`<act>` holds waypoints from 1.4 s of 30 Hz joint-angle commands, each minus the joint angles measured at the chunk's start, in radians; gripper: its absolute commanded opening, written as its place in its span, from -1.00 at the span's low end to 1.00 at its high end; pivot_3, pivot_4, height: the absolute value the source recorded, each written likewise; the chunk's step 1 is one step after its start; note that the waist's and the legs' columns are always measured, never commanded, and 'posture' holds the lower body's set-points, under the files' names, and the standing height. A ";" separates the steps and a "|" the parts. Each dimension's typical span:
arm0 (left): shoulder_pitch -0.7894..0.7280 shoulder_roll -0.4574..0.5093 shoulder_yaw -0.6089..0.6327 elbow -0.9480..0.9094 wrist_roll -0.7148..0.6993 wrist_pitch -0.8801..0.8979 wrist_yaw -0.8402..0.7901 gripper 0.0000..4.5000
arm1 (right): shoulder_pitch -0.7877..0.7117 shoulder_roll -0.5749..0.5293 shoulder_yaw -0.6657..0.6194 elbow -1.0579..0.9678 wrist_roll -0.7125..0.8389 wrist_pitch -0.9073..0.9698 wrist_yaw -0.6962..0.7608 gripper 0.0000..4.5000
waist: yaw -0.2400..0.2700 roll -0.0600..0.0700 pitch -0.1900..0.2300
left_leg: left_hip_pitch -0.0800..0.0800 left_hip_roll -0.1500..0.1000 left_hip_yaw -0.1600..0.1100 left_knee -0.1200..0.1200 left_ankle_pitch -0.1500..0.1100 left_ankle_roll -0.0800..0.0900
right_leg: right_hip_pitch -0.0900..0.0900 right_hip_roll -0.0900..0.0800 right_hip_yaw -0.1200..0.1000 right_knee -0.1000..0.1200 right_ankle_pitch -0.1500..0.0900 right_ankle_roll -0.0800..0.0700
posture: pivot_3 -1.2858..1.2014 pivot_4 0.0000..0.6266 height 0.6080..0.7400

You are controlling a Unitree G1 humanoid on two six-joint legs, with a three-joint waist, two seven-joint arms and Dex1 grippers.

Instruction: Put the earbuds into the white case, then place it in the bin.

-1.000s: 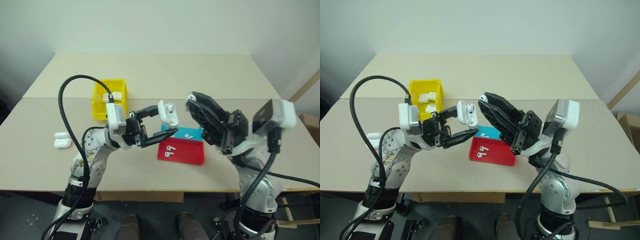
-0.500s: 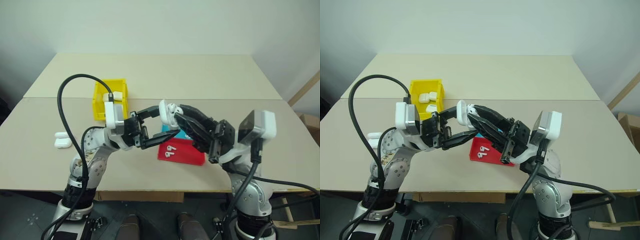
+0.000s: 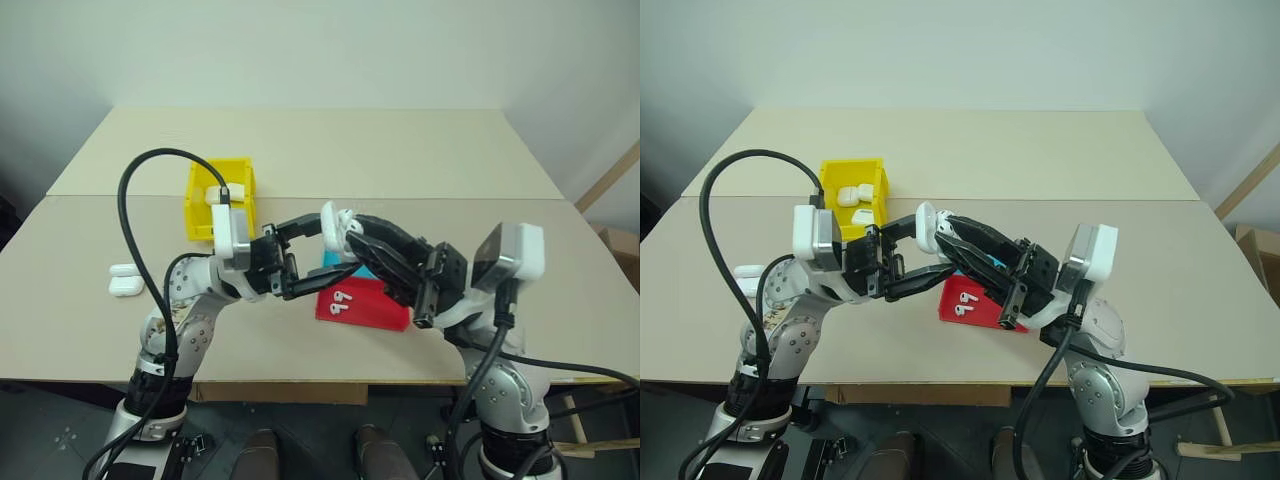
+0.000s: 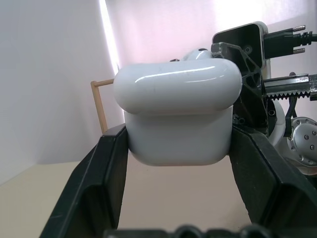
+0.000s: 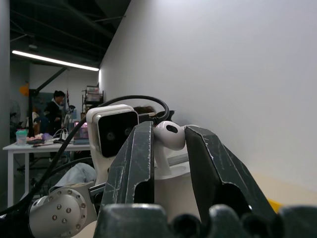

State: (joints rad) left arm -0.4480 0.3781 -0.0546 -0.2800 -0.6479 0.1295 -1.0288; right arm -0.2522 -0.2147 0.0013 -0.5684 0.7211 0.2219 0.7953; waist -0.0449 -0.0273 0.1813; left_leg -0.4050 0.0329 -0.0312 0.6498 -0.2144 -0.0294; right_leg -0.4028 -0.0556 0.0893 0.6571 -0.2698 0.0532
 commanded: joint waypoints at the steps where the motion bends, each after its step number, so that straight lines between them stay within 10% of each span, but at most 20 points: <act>1: -0.004 -0.005 0.009 -0.032 0.003 -0.022 -0.002 0.23 | 0.004 -0.015 0.008 -0.023 0.034 0.008 -0.005 -0.50 | 0.000 0.000 0.000 | 0.000 0.000 0.000 0.000 0.000 0.000 | 0.000 0.000 0.000 0.000 0.000 0.000 | 0.03 -0.52 1.00; 8: -0.004 -0.008 0.012 -0.017 0.015 -0.028 -0.012 0.23 | 0.009 -0.018 0.018 -0.017 -0.019 -0.040 -0.027 0.01 | 0.000 0.000 0.000 | 0.000 0.000 0.000 0.000 0.000 0.000 | 0.000 0.000 0.000 0.000 0.000 0.000 | 0.03 -0.52 1.00; 25: 0.009 0.007 0.019 -0.018 -0.010 -0.032 -0.069 0.23 | -0.022 -0.173 -0.164 0.009 0.146 -0.023 0.032 0.01 | 0.002 0.000 0.000 | 0.000 0.000 0.000 0.000 0.000 0.000 | 0.001 0.000 0.000 -0.001 0.000 0.000 | 0.03 -0.52 1.00; 35: 0.008 0.004 -0.013 0.004 0.009 -0.031 -0.115 0.23 | -0.337 -0.601 -0.179 0.072 0.228 0.352 -0.041 0.01 | -0.001 0.000 0.000 | 0.001 0.000 0.001 0.000 0.000 0.000 | 0.001 0.000 0.001 0.000 0.000 0.000 | 0.03 -0.52 1.00; 42: 0.017 -0.003 -0.027 0.047 0.050 -0.065 -0.138 0.23 | -0.626 -0.636 0.009 0.144 0.019 0.351 0.040 -0.06 | 0.001 0.000 0.000 | -0.001 0.000 0.001 0.000 0.000 0.000 | 0.000 0.000 0.001 -0.001 0.000 0.000 | 0.03 -0.52 1.00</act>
State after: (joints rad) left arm -0.4267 0.3793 -0.0830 -0.2179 -0.5945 0.0881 -1.1625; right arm -0.8335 -0.8458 -0.0001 -0.4432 0.7879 0.5841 0.8090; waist -0.0441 -0.0276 0.1815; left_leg -0.4065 0.0328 -0.0297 0.6503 -0.2145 -0.0292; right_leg -0.4036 -0.0556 0.0907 0.6559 -0.2698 0.0532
